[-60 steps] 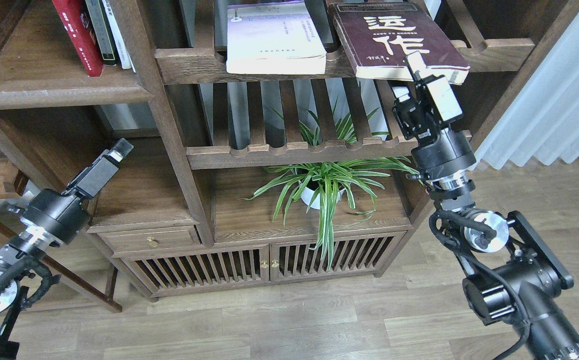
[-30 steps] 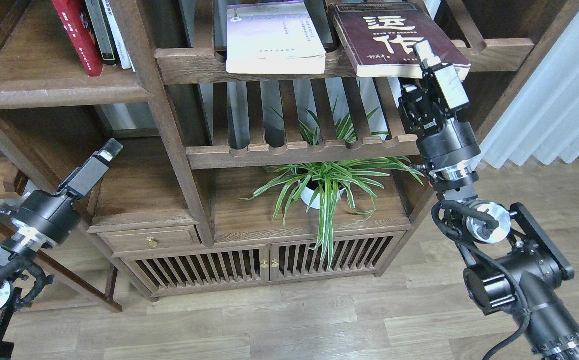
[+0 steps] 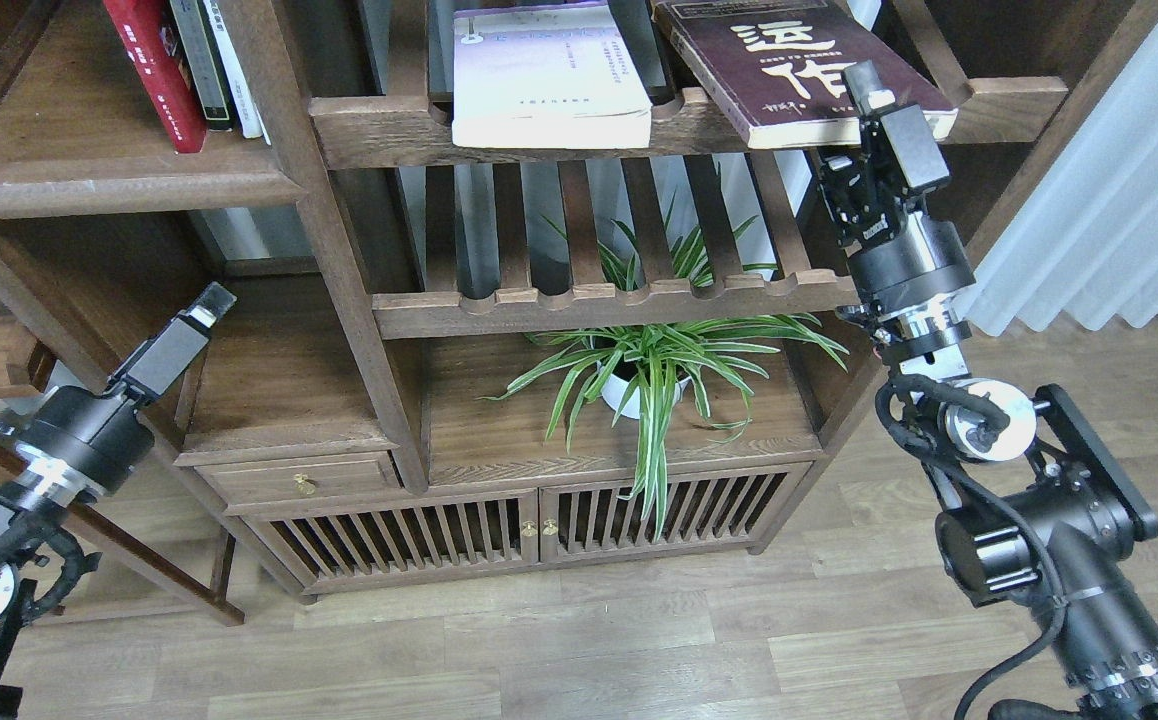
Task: Organize books on shelf
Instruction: 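Reach the right gripper up to the maroon book on the top shelf, then pull the maroon book off the top shelf and lower it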
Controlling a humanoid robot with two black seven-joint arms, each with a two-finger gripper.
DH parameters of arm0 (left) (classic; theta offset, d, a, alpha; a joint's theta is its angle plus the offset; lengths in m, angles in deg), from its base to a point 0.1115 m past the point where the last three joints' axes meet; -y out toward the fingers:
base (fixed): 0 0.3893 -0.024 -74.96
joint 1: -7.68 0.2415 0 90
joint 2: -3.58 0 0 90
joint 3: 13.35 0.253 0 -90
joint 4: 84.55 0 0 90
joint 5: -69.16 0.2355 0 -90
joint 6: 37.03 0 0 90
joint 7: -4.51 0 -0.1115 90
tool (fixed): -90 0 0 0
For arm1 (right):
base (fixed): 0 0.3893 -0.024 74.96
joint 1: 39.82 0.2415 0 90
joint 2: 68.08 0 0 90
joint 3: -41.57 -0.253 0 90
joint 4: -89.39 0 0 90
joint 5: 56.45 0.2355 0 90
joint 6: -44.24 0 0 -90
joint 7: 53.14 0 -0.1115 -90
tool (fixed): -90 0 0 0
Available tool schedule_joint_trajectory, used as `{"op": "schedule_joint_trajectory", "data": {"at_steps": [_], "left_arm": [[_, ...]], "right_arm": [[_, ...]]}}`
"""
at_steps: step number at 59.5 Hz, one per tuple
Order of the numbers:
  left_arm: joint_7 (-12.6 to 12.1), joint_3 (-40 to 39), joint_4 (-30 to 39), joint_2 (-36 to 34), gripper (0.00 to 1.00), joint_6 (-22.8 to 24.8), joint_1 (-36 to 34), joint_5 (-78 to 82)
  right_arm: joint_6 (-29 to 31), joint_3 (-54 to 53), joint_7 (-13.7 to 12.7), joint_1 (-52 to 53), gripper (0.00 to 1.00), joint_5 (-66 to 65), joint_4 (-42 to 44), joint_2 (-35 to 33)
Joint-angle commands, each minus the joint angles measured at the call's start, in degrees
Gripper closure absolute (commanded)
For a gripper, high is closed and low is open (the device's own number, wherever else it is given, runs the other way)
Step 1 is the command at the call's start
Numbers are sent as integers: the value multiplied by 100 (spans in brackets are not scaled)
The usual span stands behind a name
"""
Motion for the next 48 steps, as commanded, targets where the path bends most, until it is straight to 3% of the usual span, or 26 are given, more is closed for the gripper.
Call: {"op": "schedule_joint_trajectory", "data": {"at_steps": [1,22,23,27,34,43,48], "left_arm": [[10,0,-31,0,0,0,8,-8],[18,0,-84,9,0,0,8,-8],[10,0,-84,17,0,0,17,-8],[10,0,-84,18,0,0,17,-8],[18,0,-84,9,0,0,17,-8],[18,0,-110,9,0,0,69,-8],[27,0,-136,9,0,0,87,-16]], "right_arm": [[-72,0,-3,3,24,1,2,-8],[-99,0,-12,82,48,18,46,36],[-90,0,-12,56,62,27,46,45],[-90,-9,6,38,82,36,46,63],[-99,17,-3,29,95,36,116,89],[-90,167,-100,-49,97,36,160,80],[33,228,-319,-278,98,80,90,10]]}}
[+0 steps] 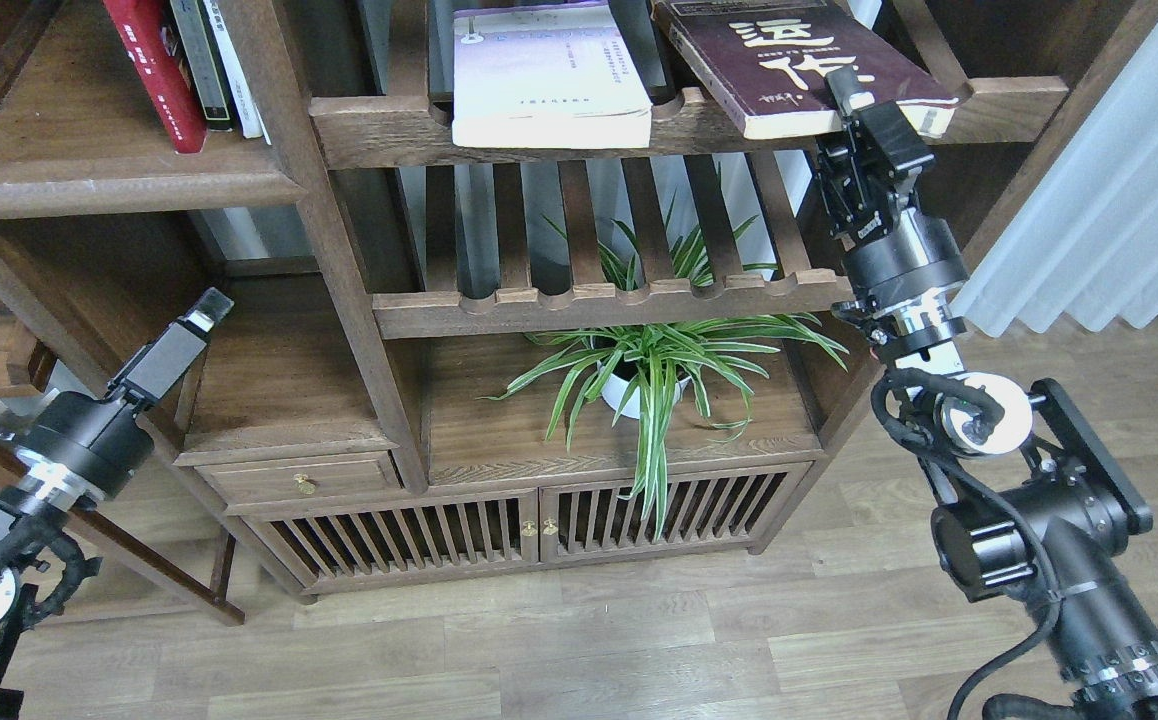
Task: Organize books on shelf
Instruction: 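Pull the maroon book off the top shelf and lower it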
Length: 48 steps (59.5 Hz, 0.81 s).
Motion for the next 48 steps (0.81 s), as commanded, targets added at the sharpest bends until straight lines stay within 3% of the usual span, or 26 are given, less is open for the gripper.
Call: {"op": "schedule_joint_trajectory", "data": {"at_steps": [1,8,28,34,38,48], "left_arm": [[10,1,-39,3,0,0,41,-26],[1,88,-83,30,0,0,84,-377],[10,361,-628,452,0,0,260,-1160],[10,598,-760,575,0,0,436,-1502],[10,913,-760,636,0,0,611,-1827],[19,1793,-751,794,1,0,990,-2451]], "right_arm": [[154,86,-280,-295,98,48,-70,-79],[801,-2,-623,-778,100,197,-245,-79],[801,112,-685,-2984,100,672,-1133,-343],[801,261,-966,-3573,100,549,-1160,-326],[801,446,-1098,-3889,100,549,-1142,-378],[801,841,-1116,-4013,99,505,-1133,-370]]}}
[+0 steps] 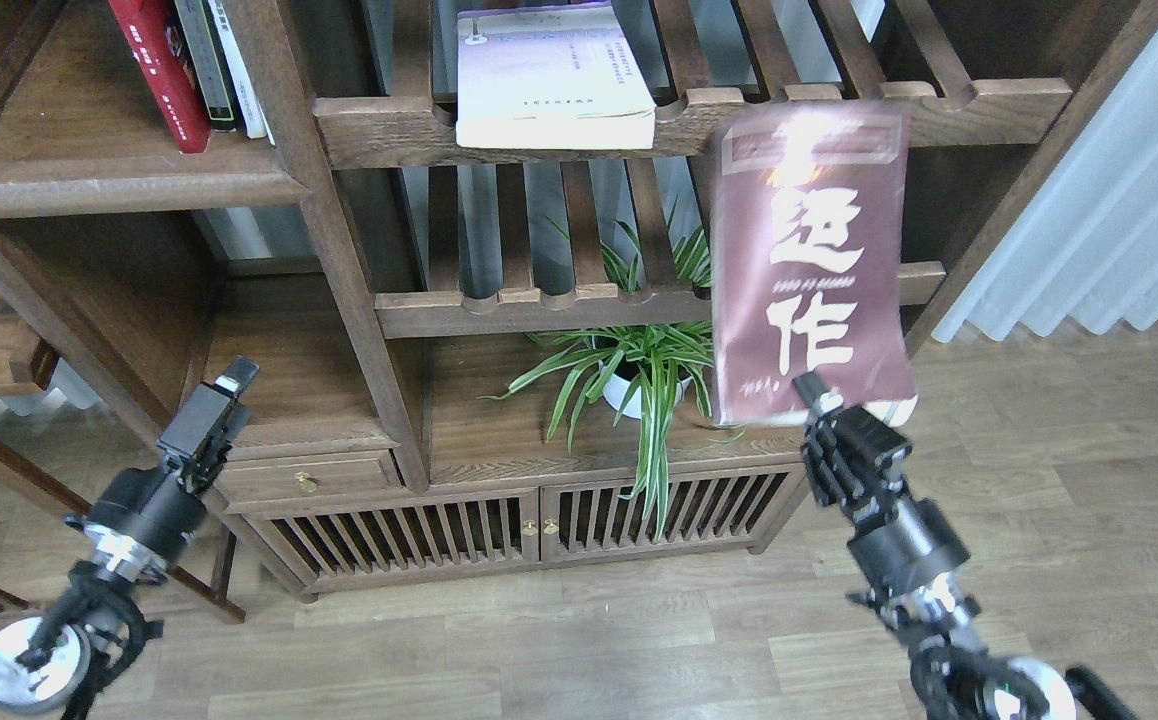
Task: Organize books on shelf
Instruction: 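Pull the maroon book off the top shelf and lower it, then grasp the maroon book with the left gripper from the right gripper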
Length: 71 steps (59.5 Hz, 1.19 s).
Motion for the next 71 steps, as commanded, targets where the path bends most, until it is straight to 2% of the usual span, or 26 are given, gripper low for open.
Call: {"op": "schedule_joint_trajectory", "data": {"at_steps": [1,8,21,29,33,53,58,60,65,71], "left_arm": [[25,674,7,108,1,0,270,-502],[96,1176,94,125,1,0,429,-1056],[342,1738,455,73,1,0,455,-2303],[421,1984,490,46,1,0,455,-2454],[421,2239,499,11,1,0,455,-2454],[439,2688,490,20,5,0,446,-2454],[562,2697,481,20,12,0,429,-2454],[719,2697,472,20,15,0,403,-2454],[922,2697,446,2,19,0,376,-2454],[940,2723,420,-77,26,0,376,-2445]], "right_arm": [[4,297,-21,-66,99,-33,7,33],[4,666,-73,-49,99,-42,42,68],[4,1167,-714,232,99,-50,411,419],[4,1422,-803,347,99,-59,579,630],[4,1545,-943,408,99,-86,587,815],[4,1642,-1058,356,99,-463,675,1026],[4,1651,-1075,338,99,-534,675,1026],[4,1651,-1119,329,99,-551,675,1017],[4,1651,-1146,312,99,-569,675,1017],[4,1660,-1154,294,99,-639,675,1008]]}}
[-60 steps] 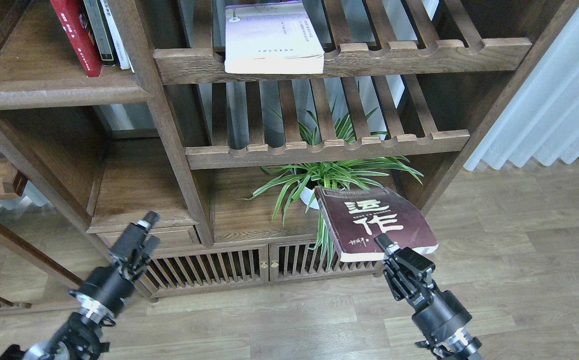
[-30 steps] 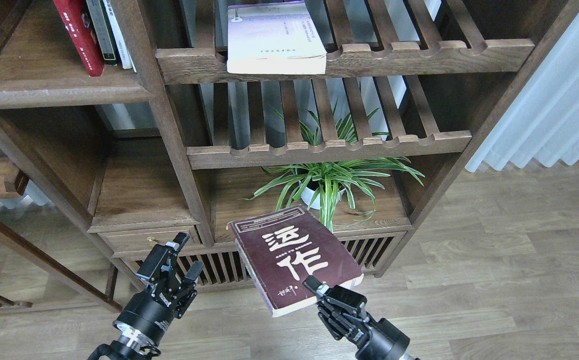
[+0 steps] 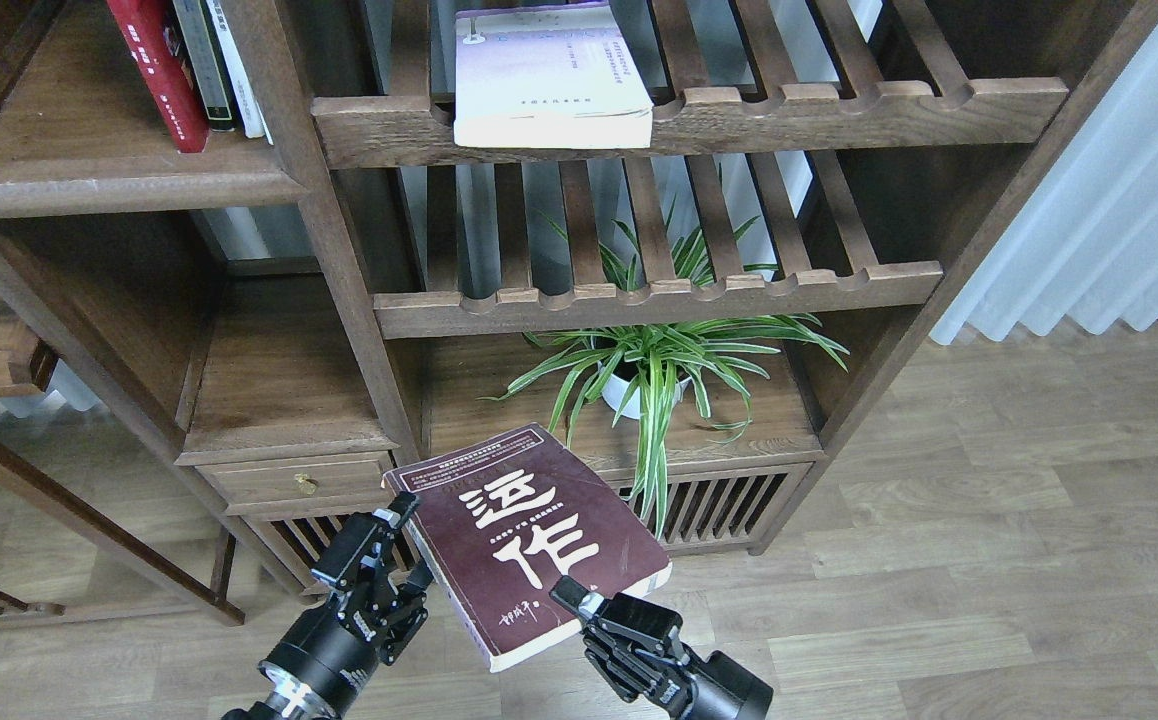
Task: Organize books on shelf
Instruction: 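Grasp the maroon book with the left gripper from the right gripper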
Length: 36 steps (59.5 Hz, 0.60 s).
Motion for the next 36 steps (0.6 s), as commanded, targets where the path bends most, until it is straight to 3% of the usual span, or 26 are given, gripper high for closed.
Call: {"op": "schedule_joint_trajectory", "data": {"at_steps": [1,11,25,30,32,36], "left_arm": [[74,45,-41,-92,28,0,-11,11],[74,185,-59,-128,50,0,-29,11],[22,256,-59,-215,61,0,-134,19],[22,256,-59,-251,76,0,-143,19],[22,247,-76,-260,89,0,-152,19],[13,221,-103,-260,94,0,-161,19]], "right_arm": [[0,8,-17,-45,99,-86,0,-8],[0,8,-17,-151,99,-245,0,9],[0,0,-25,-177,99,-297,0,18],[0,0,-17,-195,99,-306,0,18],[0,-9,-17,-195,99,-306,0,18],[0,-9,-17,-195,98,-324,8,44]]}}
